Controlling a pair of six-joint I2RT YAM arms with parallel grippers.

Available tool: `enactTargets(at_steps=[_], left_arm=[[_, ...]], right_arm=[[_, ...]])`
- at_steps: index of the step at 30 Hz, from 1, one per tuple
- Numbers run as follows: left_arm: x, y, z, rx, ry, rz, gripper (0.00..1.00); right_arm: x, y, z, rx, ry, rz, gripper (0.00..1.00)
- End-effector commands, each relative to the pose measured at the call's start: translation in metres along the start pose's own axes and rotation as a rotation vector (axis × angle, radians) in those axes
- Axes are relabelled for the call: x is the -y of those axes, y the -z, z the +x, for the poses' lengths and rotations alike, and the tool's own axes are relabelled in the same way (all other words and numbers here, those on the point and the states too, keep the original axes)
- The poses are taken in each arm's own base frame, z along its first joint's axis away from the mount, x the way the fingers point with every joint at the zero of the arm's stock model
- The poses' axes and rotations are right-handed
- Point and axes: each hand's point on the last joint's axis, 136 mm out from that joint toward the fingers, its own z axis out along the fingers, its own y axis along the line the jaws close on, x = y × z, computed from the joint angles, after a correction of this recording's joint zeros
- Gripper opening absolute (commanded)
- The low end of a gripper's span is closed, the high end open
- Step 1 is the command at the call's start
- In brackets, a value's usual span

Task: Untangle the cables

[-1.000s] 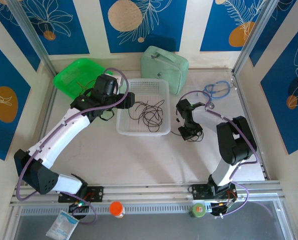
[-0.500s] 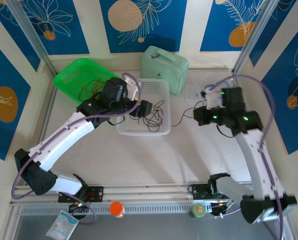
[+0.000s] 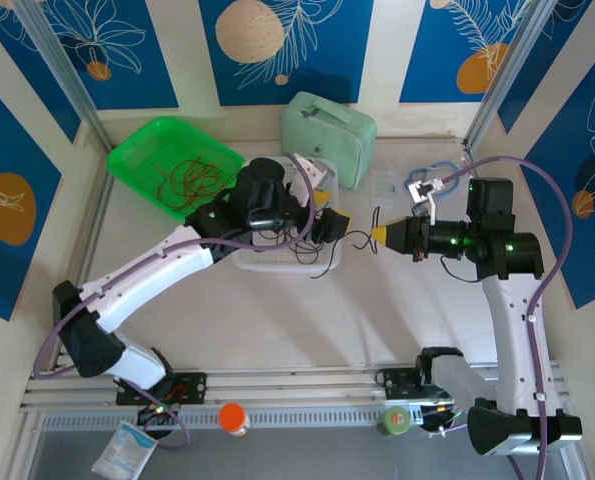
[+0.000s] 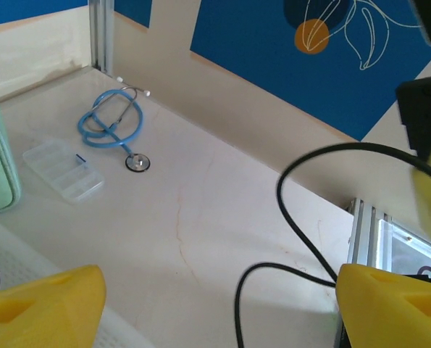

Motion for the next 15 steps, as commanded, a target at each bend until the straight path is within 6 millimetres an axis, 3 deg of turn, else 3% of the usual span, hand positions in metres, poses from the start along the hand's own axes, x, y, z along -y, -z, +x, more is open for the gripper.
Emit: enactTargets(at_steps=[1, 6, 15], left_arm=[[0.006, -0.012, -0.008, 0.017, -0.015, 0.038, 0.82], [-0.002, -0.026, 0.008, 0.003, -0.025, 0.036, 0.81], [0.025, -0.038, 0.040, -0.056, -0.020, 0.209, 0.77]], right_arm=[[-0.027, 0.004, 0.005, 0.006, 0.029, -0.123, 0.00], [-0.039, 0.010, 0.005, 0.032, 0.065, -0.134, 0.00], [-0.038, 0.027, -0.020, 0.136, 0.027, -0.110, 0.00]])
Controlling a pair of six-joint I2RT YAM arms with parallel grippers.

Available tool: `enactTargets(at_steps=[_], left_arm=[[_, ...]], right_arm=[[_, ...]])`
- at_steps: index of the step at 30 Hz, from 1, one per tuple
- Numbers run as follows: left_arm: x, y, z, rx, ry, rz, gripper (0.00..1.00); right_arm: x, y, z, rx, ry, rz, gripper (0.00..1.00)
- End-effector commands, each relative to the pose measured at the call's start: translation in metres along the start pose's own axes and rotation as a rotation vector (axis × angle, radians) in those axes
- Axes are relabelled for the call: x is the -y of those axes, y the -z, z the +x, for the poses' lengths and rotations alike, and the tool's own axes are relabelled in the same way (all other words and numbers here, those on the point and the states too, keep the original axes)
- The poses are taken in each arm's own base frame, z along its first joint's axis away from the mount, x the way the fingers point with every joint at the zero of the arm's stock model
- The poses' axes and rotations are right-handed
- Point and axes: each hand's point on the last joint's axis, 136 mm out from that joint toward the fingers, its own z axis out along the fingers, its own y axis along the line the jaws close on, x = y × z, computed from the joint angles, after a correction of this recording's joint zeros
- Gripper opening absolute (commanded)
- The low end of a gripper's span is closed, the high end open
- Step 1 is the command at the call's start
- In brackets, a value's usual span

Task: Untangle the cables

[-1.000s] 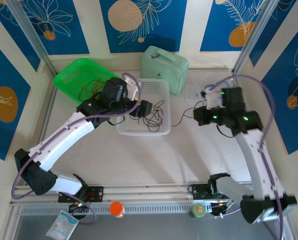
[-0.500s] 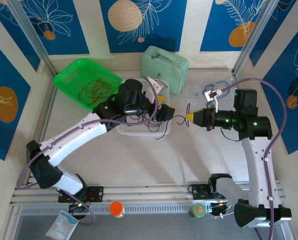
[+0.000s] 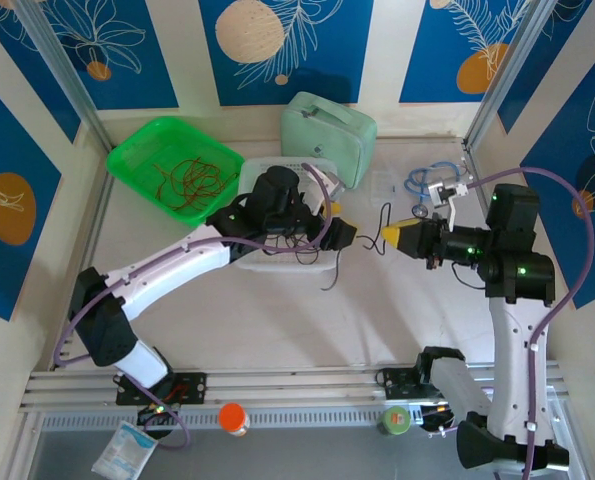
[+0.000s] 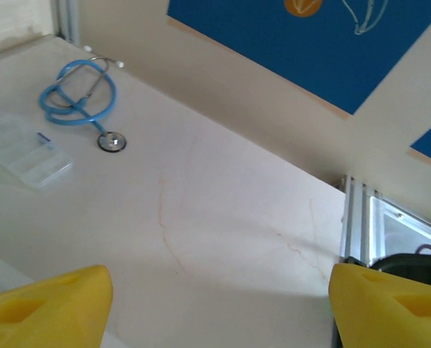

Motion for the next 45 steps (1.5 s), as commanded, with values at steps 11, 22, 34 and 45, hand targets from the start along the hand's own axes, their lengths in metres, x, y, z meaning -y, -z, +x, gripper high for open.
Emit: enactTargets(at_steps=[11, 22, 34, 45], left_arm=[[0.069, -0.027, 0.045, -0.094, -0.081, 0.201, 0.75], [0.075, -0.017, 0.060, -0.106, -0.105, 0.151, 0.05], [0.066, 0.017, 0.089, -0.151, -0.053, 0.063, 0.00], [0.044, 0.067, 0.130, -0.243, -0.007, -0.102, 0.00]], right_arm=[[0.028, 0.000, -0.020, 0.076, -0.136, 0.033, 0.00], [0.055, -0.001, -0.027, 0.132, -0.217, 0.106, 0.00], [0.108, 0.004, -0.051, 0.359, -0.296, 0.369, 0.00], [0.153, -0.070, -0.063, 0.328, -0.110, 0.591, 0.00]])
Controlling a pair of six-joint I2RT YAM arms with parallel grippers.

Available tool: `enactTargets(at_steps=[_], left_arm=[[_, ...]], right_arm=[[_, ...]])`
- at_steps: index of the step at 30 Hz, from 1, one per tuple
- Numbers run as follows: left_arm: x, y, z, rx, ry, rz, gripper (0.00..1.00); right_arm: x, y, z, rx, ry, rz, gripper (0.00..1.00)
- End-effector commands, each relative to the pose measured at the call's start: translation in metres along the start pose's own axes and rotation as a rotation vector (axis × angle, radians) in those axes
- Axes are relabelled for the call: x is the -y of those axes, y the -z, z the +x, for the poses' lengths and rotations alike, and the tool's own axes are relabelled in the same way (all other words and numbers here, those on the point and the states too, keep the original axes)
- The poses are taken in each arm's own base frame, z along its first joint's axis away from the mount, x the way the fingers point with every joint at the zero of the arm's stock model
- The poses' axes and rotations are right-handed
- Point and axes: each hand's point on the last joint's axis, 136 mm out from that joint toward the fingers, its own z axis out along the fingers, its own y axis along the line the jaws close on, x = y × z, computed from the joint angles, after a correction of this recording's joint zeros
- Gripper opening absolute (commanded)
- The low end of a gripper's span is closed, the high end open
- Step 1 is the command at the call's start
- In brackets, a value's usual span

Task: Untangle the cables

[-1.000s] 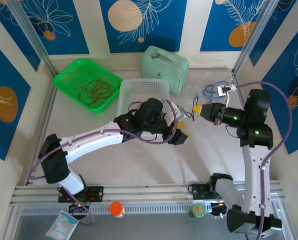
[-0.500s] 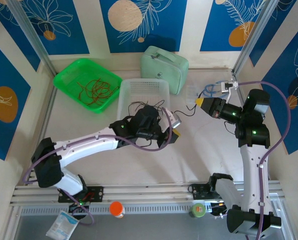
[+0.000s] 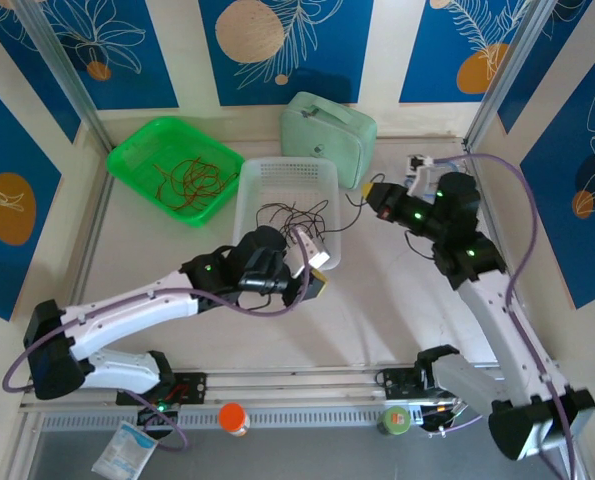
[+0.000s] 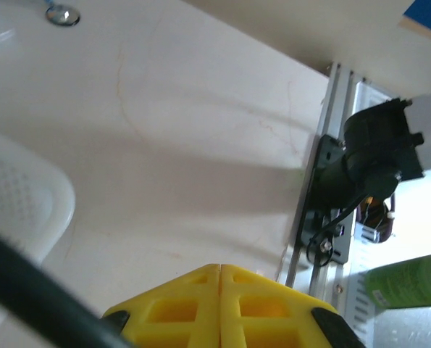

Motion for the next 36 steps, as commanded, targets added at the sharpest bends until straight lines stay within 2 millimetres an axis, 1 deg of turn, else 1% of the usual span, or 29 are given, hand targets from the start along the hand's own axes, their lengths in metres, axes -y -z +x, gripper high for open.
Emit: enactTargets(at_steps=[1, 5, 8, 10, 12, 14, 15, 17, 19, 22, 25, 27, 29, 31, 33, 36], left_arm=[[-0.009, 0.016, 0.021, -0.044, 0.032, -0.077, 0.00], [-0.015, 0.029, 0.031, -0.056, 0.042, -0.125, 0.00], [-0.019, 0.034, 0.038, -0.067, 0.046, -0.153, 0.00], [-0.026, 0.035, 0.042, -0.076, 0.045, -0.190, 0.00], [-0.041, 0.037, 0.042, -0.077, 0.050, -0.278, 0.00], [-0.064, 0.040, 0.038, -0.077, 0.063, -0.408, 0.00], [-0.076, 0.041, 0.036, -0.079, 0.075, -0.472, 0.05], [-0.102, 0.042, 0.030, -0.094, 0.119, -0.589, 0.06], [-0.124, 0.037, 0.026, -0.112, 0.178, -0.648, 0.05], [-0.158, 0.024, 0.027, -0.135, 0.276, -0.681, 0.03], [-0.189, 0.009, 0.035, -0.146, 0.361, -0.684, 0.03], [-0.205, 0.001, 0.040, -0.149, 0.406, -0.681, 0.05], [-0.217, -0.008, 0.044, -0.155, 0.439, -0.664, 0.07], [-0.225, -0.019, 0.049, -0.166, 0.464, -0.645, 0.08], [-0.230, -0.027, 0.052, -0.171, 0.482, -0.627, 0.10], [-0.233, -0.036, 0.052, -0.175, 0.490, -0.607, 0.21]], right_arm=[[0.011, -0.032, -0.020, 0.094, 0.134, 0.117, 0.00], [0.008, -0.080, -0.020, 0.077, 0.277, 0.132, 0.00], [0.004, -0.111, -0.022, 0.062, 0.343, 0.115, 0.00], [0.003, -0.130, -0.020, 0.035, 0.356, 0.100, 0.00], [0.004, -0.148, -0.014, 0.001, 0.357, 0.093, 0.00], [0.005, -0.165, -0.005, -0.039, 0.363, 0.092, 0.00], [0.007, -0.172, -0.001, -0.054, 0.365, 0.099, 0.00], [0.014, -0.188, 0.009, -0.086, 0.365, 0.122, 0.00], [0.023, -0.199, 0.014, -0.100, 0.354, 0.154, 0.00], [0.043, -0.217, 0.021, -0.122, 0.320, 0.217, 0.00], [0.064, -0.232, 0.029, -0.150, 0.286, 0.285, 0.00], [0.077, -0.240, 0.037, -0.179, 0.263, 0.324, 0.00], [0.092, -0.246, 0.048, -0.213, 0.241, 0.368, 0.00], [0.106, -0.251, 0.059, -0.239, 0.225, 0.405, 0.00], [0.119, -0.254, 0.068, -0.264, 0.207, 0.436, 0.00], [0.129, -0.259, 0.079, -0.298, 0.195, 0.451, 0.00]])
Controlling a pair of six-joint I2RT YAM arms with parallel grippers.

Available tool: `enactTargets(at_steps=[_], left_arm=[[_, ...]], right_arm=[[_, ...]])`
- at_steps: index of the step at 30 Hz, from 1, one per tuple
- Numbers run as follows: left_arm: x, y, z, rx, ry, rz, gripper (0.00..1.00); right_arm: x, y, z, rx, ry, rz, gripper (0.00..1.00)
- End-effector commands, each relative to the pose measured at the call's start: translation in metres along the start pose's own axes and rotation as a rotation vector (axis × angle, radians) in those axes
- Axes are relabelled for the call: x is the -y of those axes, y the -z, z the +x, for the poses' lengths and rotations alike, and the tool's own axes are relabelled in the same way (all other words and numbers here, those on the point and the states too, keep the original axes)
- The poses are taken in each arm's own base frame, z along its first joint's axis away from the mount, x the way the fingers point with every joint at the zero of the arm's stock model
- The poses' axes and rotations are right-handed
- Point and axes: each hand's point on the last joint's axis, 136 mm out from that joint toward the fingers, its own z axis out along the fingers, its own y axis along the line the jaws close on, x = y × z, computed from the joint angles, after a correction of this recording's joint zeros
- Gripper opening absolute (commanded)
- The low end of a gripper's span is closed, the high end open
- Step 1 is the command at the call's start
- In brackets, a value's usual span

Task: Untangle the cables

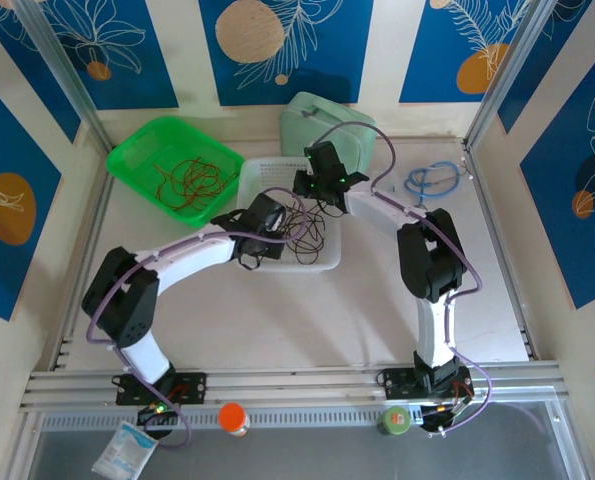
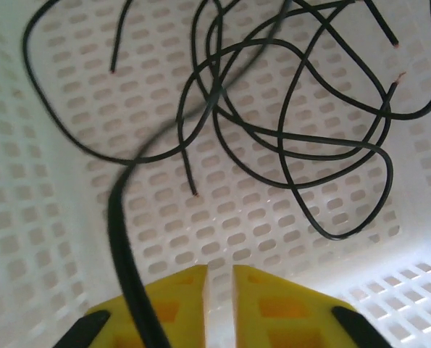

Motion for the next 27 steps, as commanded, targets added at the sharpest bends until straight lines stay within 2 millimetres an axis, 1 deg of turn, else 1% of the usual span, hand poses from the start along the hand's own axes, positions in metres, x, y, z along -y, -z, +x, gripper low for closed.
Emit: enactTargets(at_steps=[1, 3, 7, 9, 12, 14, 17, 20, 23, 25, 27], left_arm=[[0.019, 0.003, -0.024, 0.047, 0.019, 0.092, 0.27], [0.025, 0.008, -0.031, 0.065, 0.013, 0.122, 0.38], [0.031, 0.026, -0.048, 0.112, -0.004, 0.147, 0.64], [0.030, 0.035, -0.056, 0.130, -0.015, 0.132, 0.73], [0.023, 0.047, -0.064, 0.150, -0.025, 0.091, 0.92], [0.020, 0.057, -0.069, 0.176, -0.028, 0.072, 1.00], [0.015, 0.076, -0.077, 0.221, -0.038, 0.048, 1.00], [0.010, 0.097, -0.084, 0.259, -0.045, 0.024, 1.00], [0.003, 0.122, -0.089, 0.319, -0.046, 0.008, 1.00], [-0.004, 0.145, -0.091, 0.384, -0.047, -0.012, 1.00], [-0.016, 0.171, -0.092, 0.456, -0.054, -0.052, 1.00]], right_arm=[[0.001, -0.006, 0.002, -0.025, -0.022, 0.029, 0.00], [0.002, -0.008, 0.004, -0.039, -0.022, 0.036, 0.04], [0.003, -0.006, -0.001, -0.048, -0.026, 0.048, 0.19], [0.000, -0.002, -0.005, -0.049, -0.026, 0.042, 0.28], [-0.007, 0.008, -0.010, -0.057, -0.019, 0.024, 0.44], [-0.013, 0.016, -0.014, -0.064, -0.012, 0.014, 0.52], [-0.019, 0.034, -0.020, -0.058, -0.004, 0.019, 0.59], [-0.021, 0.056, -0.025, -0.053, -0.004, 0.029, 0.63], [-0.025, 0.087, -0.029, -0.026, 0.006, 0.013, 0.66], [-0.028, 0.115, -0.033, 0.015, 0.022, 0.001, 0.71], [-0.027, 0.141, -0.031, 0.054, 0.049, -0.007, 0.73]])
